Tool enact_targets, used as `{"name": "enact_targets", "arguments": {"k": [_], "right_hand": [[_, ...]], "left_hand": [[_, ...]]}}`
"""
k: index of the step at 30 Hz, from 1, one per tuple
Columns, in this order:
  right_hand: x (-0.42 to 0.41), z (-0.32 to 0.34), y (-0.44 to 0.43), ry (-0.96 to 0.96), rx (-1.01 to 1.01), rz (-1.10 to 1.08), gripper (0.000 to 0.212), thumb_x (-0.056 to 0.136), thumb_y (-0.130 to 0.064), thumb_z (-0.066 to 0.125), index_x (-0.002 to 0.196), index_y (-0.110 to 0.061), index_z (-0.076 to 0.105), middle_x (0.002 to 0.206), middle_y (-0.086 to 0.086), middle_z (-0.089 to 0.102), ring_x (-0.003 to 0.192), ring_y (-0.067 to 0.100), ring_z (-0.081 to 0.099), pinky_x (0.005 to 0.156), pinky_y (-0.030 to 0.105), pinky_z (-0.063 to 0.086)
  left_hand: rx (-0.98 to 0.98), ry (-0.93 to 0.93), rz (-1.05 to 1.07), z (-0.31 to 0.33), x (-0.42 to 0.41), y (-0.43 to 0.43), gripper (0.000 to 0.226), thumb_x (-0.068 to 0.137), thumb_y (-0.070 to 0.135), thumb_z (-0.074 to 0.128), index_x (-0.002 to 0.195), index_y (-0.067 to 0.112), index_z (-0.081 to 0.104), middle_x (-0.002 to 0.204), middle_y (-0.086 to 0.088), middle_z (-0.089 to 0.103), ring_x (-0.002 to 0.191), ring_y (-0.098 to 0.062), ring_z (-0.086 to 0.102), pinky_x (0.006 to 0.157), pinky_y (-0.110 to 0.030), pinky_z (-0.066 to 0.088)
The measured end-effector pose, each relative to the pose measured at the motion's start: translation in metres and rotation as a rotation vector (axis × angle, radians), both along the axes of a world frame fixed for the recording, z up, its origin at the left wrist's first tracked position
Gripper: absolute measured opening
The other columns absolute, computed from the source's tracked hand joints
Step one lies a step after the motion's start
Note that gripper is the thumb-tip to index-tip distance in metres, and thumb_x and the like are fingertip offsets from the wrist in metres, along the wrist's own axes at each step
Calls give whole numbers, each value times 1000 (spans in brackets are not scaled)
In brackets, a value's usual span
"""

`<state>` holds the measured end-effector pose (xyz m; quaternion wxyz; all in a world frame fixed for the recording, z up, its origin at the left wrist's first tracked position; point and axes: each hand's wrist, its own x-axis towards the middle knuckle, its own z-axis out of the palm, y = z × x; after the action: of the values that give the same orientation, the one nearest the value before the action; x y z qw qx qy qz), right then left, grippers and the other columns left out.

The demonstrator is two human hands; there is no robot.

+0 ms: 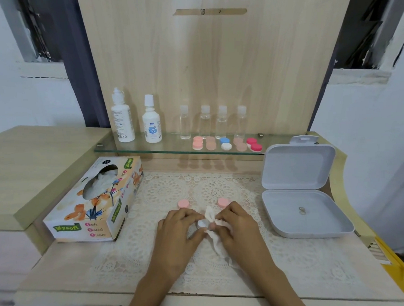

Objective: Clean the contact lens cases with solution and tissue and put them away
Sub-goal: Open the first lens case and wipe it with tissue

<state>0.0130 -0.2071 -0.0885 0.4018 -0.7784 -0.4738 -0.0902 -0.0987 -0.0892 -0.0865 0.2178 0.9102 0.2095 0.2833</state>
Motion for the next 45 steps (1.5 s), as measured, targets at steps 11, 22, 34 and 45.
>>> {"name": "enact_targets", "arguments": {"k": [11,22,34,45], "right_hand": [[3,3,1,101,25,20,14,88,-26,56,79,-15,55,90,-7,52,78,7,51,64,18,40],[-7,1,8,-150,-152,-29,31,77,-30,51,95,-10,65,102,3,58,88,22,55,62,27,46],[-4,6,0,-8,-71,-162,23,75,-26,70,76,-5,62,72,-6,45,63,13,44,54,9,21],[-9,6,-4,-82,-36,-59,35,80,-44,50,70,-15,66,71,-8,55,59,8,55,54,25,46]], "left_hand": [[-2,-6,1,0,0,0,55,74,63,29,106,37,65,106,27,52,104,2,43,84,-17,24],[4,25,18,2,-2,-2,25,89,41,57,112,34,63,114,24,51,110,0,41,85,-15,18],[8,27,17,1,-2,-1,28,87,47,56,111,34,64,113,22,53,109,0,43,86,-18,20],[9,29,-1,0,-2,-1,58,75,65,24,108,38,63,109,26,51,105,3,41,84,-15,23]]}}
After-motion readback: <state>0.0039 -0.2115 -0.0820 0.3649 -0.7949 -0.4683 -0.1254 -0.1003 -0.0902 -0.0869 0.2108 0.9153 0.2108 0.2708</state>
